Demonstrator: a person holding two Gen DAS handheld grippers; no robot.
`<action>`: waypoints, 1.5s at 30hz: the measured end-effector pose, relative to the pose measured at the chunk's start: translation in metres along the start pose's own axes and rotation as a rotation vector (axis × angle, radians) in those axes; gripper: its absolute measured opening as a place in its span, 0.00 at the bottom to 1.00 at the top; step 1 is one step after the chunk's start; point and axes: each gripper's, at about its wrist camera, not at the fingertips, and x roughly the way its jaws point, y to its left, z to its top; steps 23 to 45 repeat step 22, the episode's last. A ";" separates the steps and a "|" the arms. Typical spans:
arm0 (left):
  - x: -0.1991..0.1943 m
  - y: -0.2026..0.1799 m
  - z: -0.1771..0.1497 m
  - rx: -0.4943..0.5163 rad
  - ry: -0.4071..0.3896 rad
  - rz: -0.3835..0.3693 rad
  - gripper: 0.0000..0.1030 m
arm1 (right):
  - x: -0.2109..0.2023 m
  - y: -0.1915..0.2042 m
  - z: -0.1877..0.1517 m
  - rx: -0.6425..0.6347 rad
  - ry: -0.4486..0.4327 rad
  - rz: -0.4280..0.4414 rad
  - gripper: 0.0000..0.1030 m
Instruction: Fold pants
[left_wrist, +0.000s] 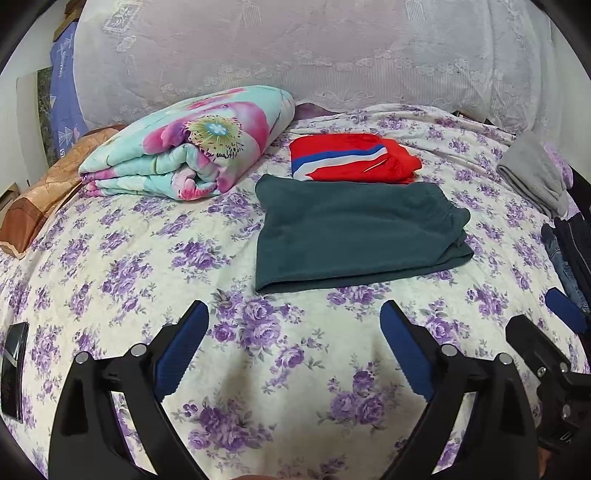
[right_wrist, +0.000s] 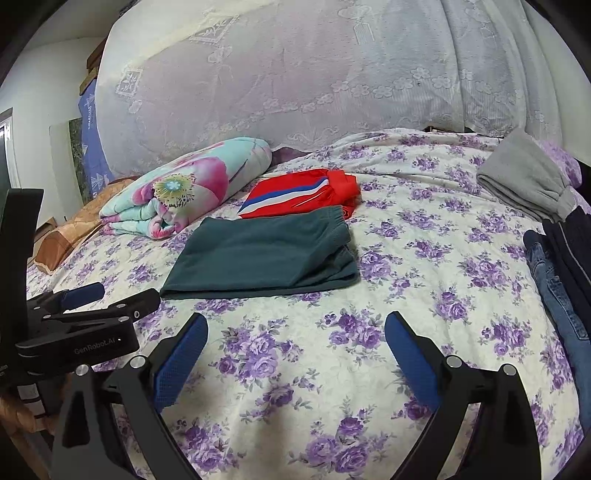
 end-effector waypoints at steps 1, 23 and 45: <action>0.000 0.000 0.000 0.000 -0.001 0.000 0.89 | 0.000 0.000 0.000 0.001 -0.002 -0.002 0.94; 0.002 0.000 -0.001 -0.012 0.017 0.000 0.90 | 0.001 0.003 -0.002 -0.004 0.003 0.002 0.95; 0.002 0.000 -0.001 -0.012 0.017 0.000 0.90 | 0.001 0.003 -0.002 -0.004 0.003 0.002 0.95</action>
